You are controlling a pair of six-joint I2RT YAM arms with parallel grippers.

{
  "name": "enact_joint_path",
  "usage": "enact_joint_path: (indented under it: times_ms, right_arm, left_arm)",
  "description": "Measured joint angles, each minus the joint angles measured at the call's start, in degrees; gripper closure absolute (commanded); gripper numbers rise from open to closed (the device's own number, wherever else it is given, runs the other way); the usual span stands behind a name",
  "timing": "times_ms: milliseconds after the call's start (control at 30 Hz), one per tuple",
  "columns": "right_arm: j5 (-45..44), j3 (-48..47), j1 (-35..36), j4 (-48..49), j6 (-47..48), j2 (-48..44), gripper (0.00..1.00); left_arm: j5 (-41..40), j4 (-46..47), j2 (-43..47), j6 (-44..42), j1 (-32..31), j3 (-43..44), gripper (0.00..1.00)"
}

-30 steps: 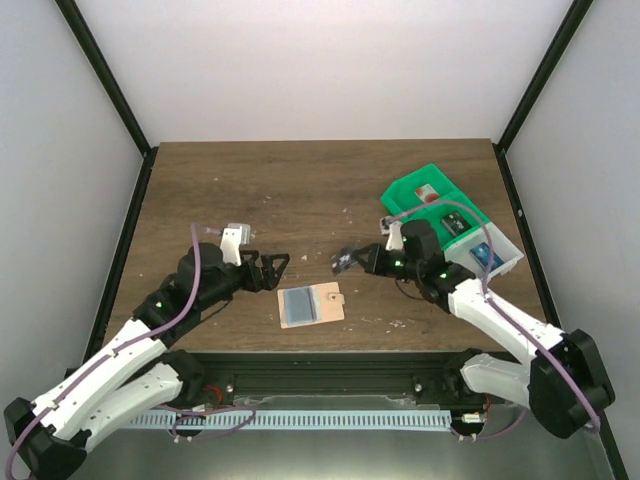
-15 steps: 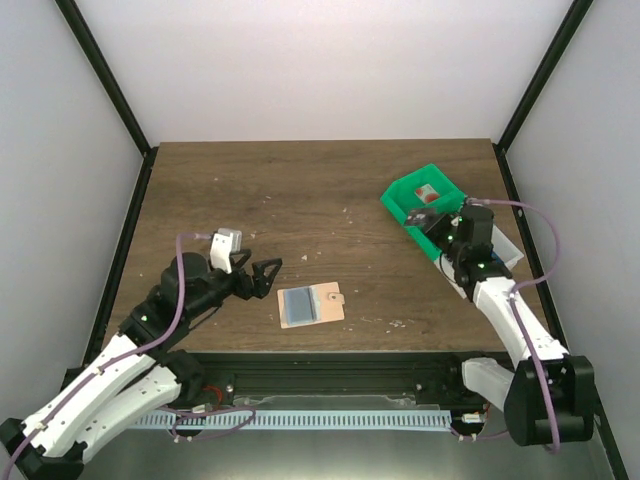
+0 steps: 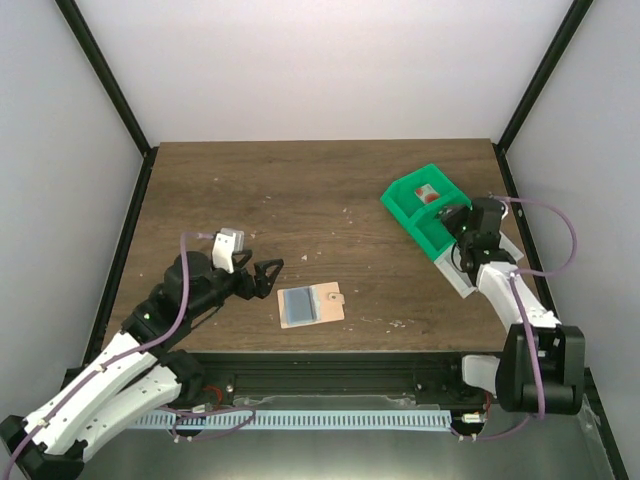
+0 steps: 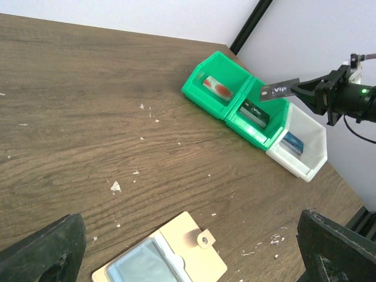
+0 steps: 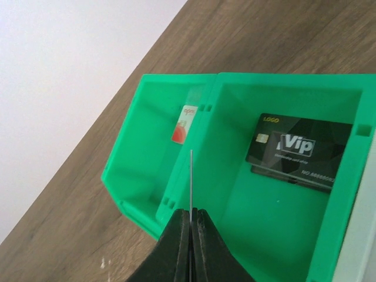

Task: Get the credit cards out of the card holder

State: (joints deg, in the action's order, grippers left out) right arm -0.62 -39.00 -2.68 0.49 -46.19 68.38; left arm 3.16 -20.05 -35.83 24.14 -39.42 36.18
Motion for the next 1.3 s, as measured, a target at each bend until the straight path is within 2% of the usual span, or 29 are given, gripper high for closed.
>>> enact_joint_path:
  times_ms: [567, 1300]
  right_arm:
    - [-1.99, -2.47, -3.58, 5.55, -1.44, 11.80, 1.00]
    - [-0.26, -8.87, -6.62, 7.72, -1.29, 21.49, 1.00]
  left_arm:
    - [-0.11, -0.02, 0.92, 0.02, -0.02, -0.04, 0.00]
    - [-0.55, -0.22, 1.75, 0.02, -0.02, -0.28, 0.00]
